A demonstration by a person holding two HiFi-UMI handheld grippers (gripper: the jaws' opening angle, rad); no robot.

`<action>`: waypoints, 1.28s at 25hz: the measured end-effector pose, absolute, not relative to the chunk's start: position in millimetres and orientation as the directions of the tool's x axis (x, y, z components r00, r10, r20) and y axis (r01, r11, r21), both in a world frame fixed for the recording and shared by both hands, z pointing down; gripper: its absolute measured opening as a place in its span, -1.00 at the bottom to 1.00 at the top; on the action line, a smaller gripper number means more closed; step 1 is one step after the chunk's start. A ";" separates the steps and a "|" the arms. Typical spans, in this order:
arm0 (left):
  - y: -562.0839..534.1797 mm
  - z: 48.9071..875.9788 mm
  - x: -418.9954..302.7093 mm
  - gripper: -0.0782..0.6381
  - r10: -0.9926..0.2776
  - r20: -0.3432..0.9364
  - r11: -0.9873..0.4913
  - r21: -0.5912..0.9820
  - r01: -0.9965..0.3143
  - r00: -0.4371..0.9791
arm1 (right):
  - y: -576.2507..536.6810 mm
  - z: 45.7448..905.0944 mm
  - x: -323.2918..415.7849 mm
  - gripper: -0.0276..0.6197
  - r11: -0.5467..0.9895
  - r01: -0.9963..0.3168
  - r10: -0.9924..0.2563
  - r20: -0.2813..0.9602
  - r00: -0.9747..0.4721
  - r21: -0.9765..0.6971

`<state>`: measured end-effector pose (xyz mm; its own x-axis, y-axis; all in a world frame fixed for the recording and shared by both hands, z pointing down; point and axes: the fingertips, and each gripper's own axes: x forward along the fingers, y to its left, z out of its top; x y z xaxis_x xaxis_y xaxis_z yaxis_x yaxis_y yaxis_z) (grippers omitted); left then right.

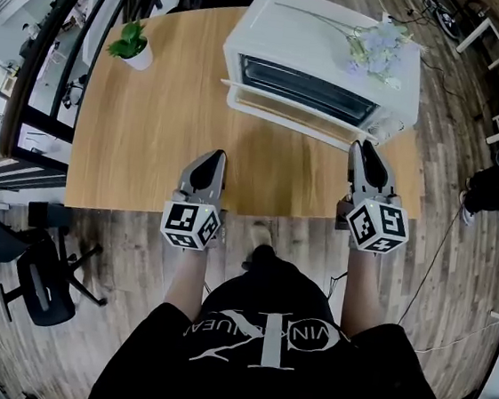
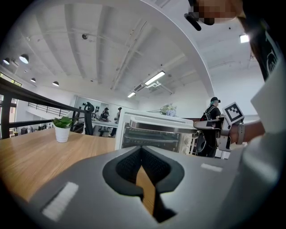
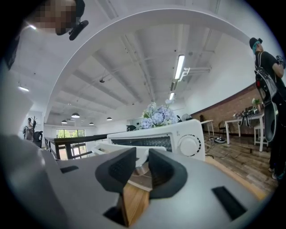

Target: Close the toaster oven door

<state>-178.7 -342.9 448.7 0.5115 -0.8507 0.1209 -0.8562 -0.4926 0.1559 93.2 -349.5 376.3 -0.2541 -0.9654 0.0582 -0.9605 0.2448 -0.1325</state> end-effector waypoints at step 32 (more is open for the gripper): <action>-396.7 444.2 -166.0 -0.75 -0.850 0.140 -0.493 0.132 -0.860 0.508 | -404.7 352.0 114.0 -0.64 0.240 -0.961 -0.970 0.002 -0.242 -0.138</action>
<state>-166.0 -396.7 444.2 0.5082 -0.8498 0.1399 -0.8602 -0.4927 0.1318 114.0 -404.7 352.0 -0.2424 -0.9702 0.0017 -0.9609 0.2399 -0.1385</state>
